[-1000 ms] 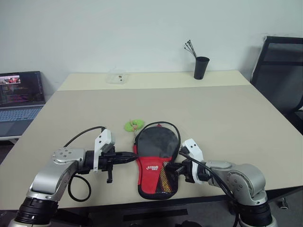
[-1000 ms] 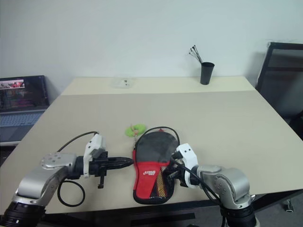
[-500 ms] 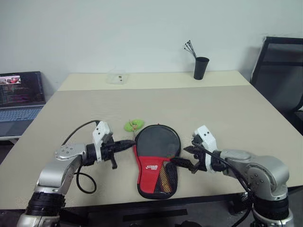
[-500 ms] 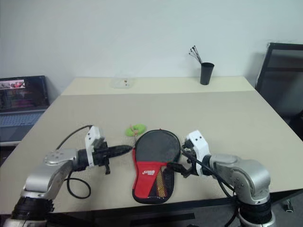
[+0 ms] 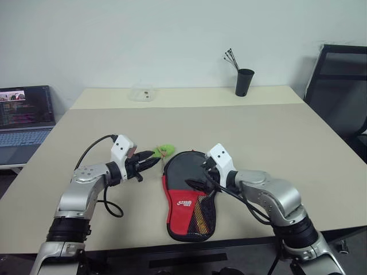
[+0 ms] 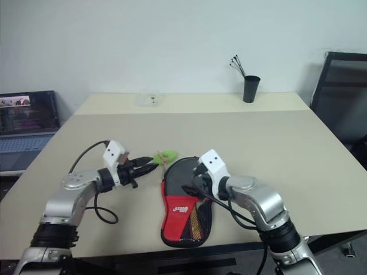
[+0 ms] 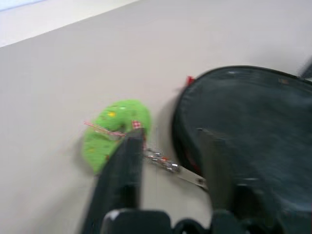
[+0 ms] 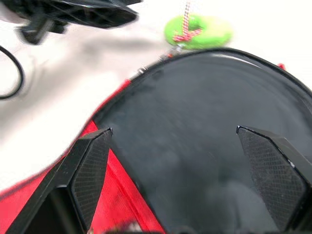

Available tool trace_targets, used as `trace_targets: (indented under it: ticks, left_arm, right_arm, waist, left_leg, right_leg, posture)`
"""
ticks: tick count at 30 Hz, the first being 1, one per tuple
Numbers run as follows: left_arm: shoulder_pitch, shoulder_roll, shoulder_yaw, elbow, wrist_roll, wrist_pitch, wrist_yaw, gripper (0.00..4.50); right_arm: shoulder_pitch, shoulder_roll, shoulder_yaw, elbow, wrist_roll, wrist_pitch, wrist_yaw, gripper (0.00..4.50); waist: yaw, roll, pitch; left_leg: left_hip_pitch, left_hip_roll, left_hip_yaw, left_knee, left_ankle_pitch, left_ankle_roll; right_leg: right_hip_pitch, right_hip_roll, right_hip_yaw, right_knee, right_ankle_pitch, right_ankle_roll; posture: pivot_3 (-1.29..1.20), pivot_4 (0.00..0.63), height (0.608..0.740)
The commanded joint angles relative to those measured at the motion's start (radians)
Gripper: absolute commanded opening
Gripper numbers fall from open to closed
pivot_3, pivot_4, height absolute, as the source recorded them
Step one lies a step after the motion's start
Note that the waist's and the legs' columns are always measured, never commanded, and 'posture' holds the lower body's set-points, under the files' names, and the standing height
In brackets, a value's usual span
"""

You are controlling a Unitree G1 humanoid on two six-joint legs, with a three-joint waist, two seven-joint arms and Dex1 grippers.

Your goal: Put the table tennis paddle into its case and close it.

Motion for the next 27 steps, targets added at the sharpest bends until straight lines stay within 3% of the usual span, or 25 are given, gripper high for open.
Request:
trace_targets:
  ticks: [1, 4, 17, 27]
  left_arm:
    - [-0.074, -0.021, -0.009, 0.077, 0.040, -0.025, 0.044, 3.34]
    - [-0.146, -0.049, -0.021, 0.189, 0.083, -0.050, 0.085, 4.43]
    - [-0.439, -0.141, -0.063, 0.666, 0.190, -0.024, 0.137, 4.47]
    - [-0.467, -0.176, -0.070, 0.785, 0.215, -0.016, 0.087, 4.47]
  right_arm:
    - [-0.016, 0.020, 0.011, -0.006, -0.019, -0.042, -0.002, 4.50]
    - [-0.017, 0.041, 0.007, 0.009, -0.031, -0.052, -0.007, 4.50]
    - [-0.014, 0.088, -0.002, 0.032, -0.066, -0.071, -0.024, 4.50]
    - [-0.007, 0.092, -0.005, 0.020, -0.075, -0.066, -0.042, 4.50]
  waist:
    - [0.001, 0.000, 0.000]
    - [0.002, -0.001, -0.001]
    - [0.000, -0.002, -0.001]
    - [0.000, -0.002, -0.001]
  left_leg:
    - [0.000, 0.000, 0.000, 0.000, 0.000, 0.000]
    - [0.000, 0.000, 0.000, 0.000, 0.000, 0.000]
    - [-0.001, -0.001, -0.001, 0.001, 0.000, 0.000]
    - [-0.001, -0.001, -0.001, 0.001, 0.000, 0.000]
  right_leg:
    - [0.000, 0.000, 0.000, 0.000, 0.000, 0.000]
    - [0.000, 0.000, -0.001, 0.000, 0.000, 0.000]
    - [0.000, 0.001, -0.002, 0.000, 0.000, 0.000]
    - [0.000, 0.000, -0.002, 0.001, 0.000, 0.000]
  posture:
    - [0.00, 0.150, 0.740]
    - [0.00, 0.150, 0.740]
    - [0.00, 0.150, 0.740]
    - [0.00, 0.150, 0.740]
